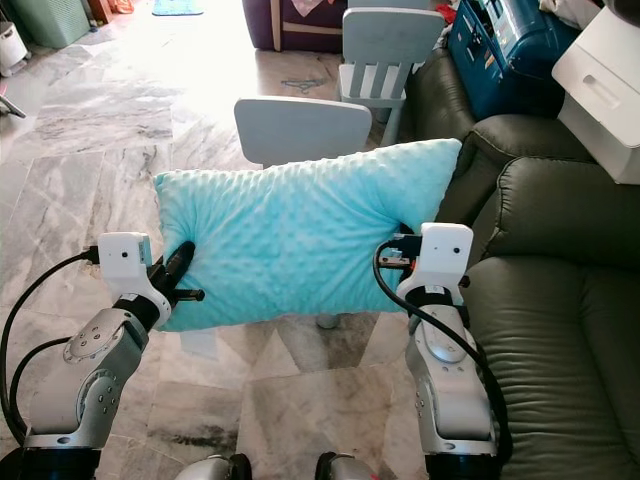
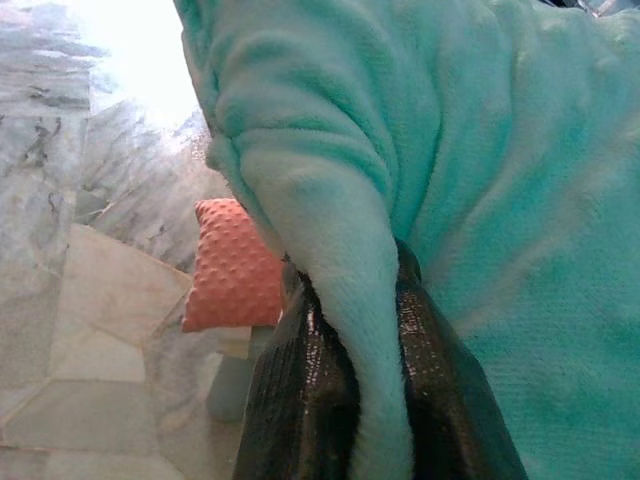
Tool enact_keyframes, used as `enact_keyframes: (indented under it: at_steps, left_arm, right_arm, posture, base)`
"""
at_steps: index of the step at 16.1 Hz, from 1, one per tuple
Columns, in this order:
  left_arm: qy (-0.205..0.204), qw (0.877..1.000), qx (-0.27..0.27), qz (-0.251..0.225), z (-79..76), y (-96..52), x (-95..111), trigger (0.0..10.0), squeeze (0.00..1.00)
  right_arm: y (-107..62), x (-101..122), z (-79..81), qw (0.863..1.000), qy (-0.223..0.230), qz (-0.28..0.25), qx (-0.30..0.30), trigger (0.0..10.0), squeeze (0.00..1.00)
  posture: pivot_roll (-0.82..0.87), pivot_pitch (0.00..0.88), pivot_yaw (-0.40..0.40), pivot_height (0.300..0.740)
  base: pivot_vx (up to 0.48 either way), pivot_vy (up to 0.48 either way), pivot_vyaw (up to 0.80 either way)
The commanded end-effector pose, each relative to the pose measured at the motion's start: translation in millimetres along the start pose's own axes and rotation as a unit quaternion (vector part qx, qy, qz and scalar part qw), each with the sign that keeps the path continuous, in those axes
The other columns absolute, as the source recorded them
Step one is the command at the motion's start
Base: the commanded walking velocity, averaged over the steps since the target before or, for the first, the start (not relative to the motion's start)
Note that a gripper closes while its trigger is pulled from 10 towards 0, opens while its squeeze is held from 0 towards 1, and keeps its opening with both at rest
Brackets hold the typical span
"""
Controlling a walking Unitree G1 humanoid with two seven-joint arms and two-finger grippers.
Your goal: Move the pillow to the sofa
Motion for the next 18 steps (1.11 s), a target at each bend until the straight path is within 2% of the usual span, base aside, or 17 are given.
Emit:
enact_keyframes:
  at_steps: [1, 3, 13, 18]
  left_arm:
    - [0.006, 1.0, 0.0, -0.003, -0.1, -1.1, 0.4, 10.0, 0.0]
    - [-0.006, 1.0, 0.0, 0.0, -0.2, -1.5, -1.2, 10.0, 0.0]
    - [-0.015, 1.0, 0.002, 0.001, -2.2, -1.4, -4.1, 10.0, 0.0]
    - [-0.016, 1.0, 0.002, 0.002, -2.9, -1.3, -3.9, 10.0, 0.0]
  right_arm:
    - [0.7, 2.1, -3.4, 1.0, -0.002, -0.003, -0.004, 10.0, 0.0]
    - [0.8, 2.3, -3.2, 1.0, -0.003, -0.002, -0.003, 10.0, 0.0]
    - [0.4, 2.0, -5.0, 1.0, -0.006, 0.0, -0.001, 10.0, 0.0]
    - [-0.3, 2.1, -5.0, 1.0, -0.005, 0.001, -0.001, 10.0, 0.0]
  posture:
    - [-0.03, 0.155, -0.051, 0.74]
    - [-0.04, 0.157, -0.054, 0.74]
    - [-0.04, 0.159, -0.061, 0.74]
    - [-0.04, 0.161, -0.06, 0.74]
  base:
    - [0.0, 0.0, 0.0]
    - [0.0, 0.0, 0.0]
    - [0.0, 0.0, 0.0]
    - [-0.28, 0.0, 0.0]
Point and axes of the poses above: a point about 5 cm out from each wrist's last joint towards the gripper, its own y axis pointing out of the wrist towards the gripper, its own x axis along the axis of the wrist's last joint, z = x × y, the point moved 1 cm from there along y, pointing out of the wrist towards the gripper, and after that the axes turned 9 degrees about -y, right-handed, at the moved point
